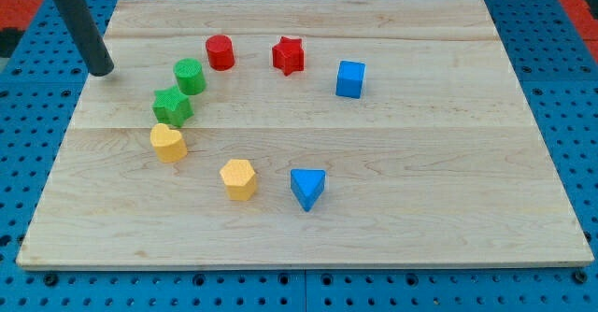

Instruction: Move the red blocks towards right

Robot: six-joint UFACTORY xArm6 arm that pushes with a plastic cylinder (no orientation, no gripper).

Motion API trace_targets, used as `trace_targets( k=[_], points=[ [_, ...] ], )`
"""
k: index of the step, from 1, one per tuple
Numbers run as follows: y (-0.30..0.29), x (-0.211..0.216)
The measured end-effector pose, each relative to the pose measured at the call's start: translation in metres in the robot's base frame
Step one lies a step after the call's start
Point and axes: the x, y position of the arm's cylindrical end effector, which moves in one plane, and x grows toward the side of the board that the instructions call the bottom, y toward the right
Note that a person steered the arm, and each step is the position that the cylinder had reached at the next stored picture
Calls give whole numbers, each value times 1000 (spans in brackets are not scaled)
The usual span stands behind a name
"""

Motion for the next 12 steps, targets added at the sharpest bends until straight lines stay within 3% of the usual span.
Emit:
trace_targets(
  k=[2, 4, 8, 10, 12],
  points=[
    [48, -35],
    [169, -46],
    [175, 7],
    [267, -28],
    [320, -35]
  ],
)
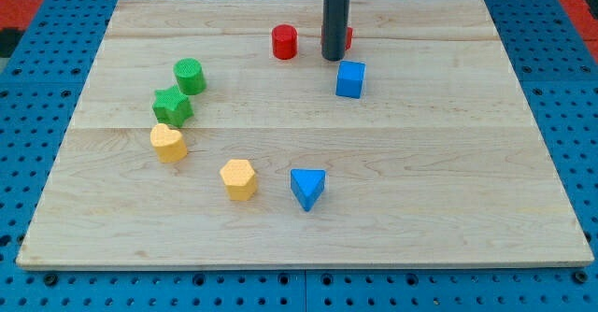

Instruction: Move the red blocks towards right

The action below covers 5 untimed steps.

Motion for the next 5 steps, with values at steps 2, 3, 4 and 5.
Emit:
trace_targets(
  k=[2, 3, 4, 5],
  points=[
    [-51, 13],
    [-107, 11],
    [-108, -15],
    [-96, -42]
  ],
)
